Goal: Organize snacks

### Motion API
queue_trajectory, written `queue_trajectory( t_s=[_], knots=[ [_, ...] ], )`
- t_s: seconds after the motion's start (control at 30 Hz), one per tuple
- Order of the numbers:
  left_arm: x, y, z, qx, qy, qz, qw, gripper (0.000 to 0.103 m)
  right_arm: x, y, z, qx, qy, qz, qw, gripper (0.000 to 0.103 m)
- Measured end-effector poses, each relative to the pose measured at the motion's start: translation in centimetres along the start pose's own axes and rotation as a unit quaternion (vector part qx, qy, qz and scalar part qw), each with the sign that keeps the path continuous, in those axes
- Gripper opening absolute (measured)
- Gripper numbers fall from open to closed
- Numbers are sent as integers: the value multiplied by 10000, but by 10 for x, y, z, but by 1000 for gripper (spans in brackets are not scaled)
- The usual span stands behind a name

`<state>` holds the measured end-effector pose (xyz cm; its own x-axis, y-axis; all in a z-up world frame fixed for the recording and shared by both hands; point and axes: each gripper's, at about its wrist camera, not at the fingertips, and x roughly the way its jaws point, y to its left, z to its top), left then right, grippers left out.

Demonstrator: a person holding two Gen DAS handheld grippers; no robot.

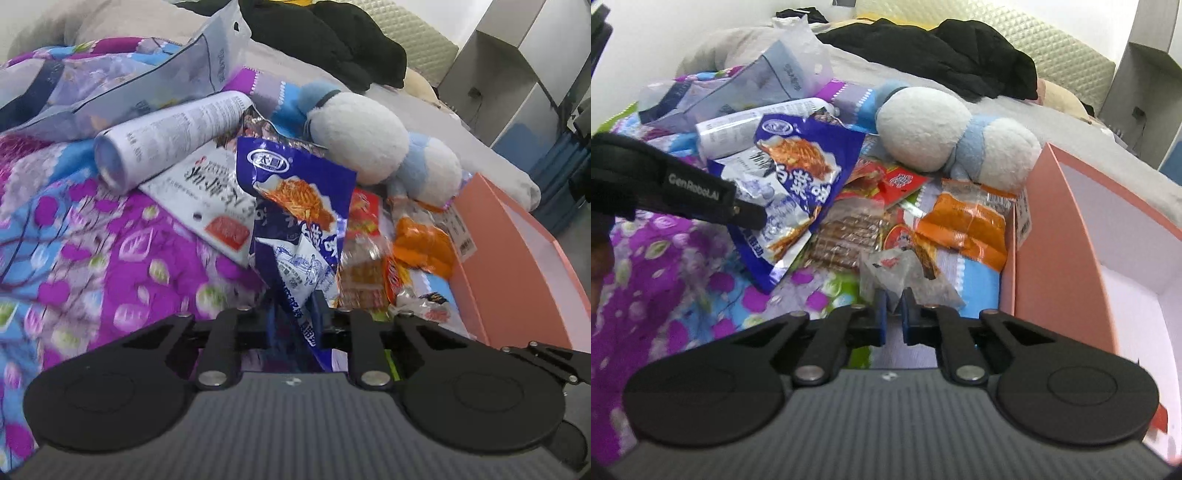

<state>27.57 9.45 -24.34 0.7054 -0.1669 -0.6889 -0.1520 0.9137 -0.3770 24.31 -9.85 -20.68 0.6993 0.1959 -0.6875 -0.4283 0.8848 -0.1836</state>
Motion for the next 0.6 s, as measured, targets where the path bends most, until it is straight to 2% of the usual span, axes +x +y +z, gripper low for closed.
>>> queue_trajectory(
  t_s=[0.27, 0.43, 0.6],
  knots=[
    [-47, 0, -47, -464, 304, -30, 9985, 18, -47, 11, -32, -64, 163, 156, 9997, 9],
    [-82, -4, -71, -521, 384, 86, 9979, 18, -73, 15, -49, 65, 365, 280, 9989, 9],
    [-109, -4, -98, -712, 587, 166, 9956, 18, -99, 22, -64, 26, 344, 303, 9989, 8]
  ],
)
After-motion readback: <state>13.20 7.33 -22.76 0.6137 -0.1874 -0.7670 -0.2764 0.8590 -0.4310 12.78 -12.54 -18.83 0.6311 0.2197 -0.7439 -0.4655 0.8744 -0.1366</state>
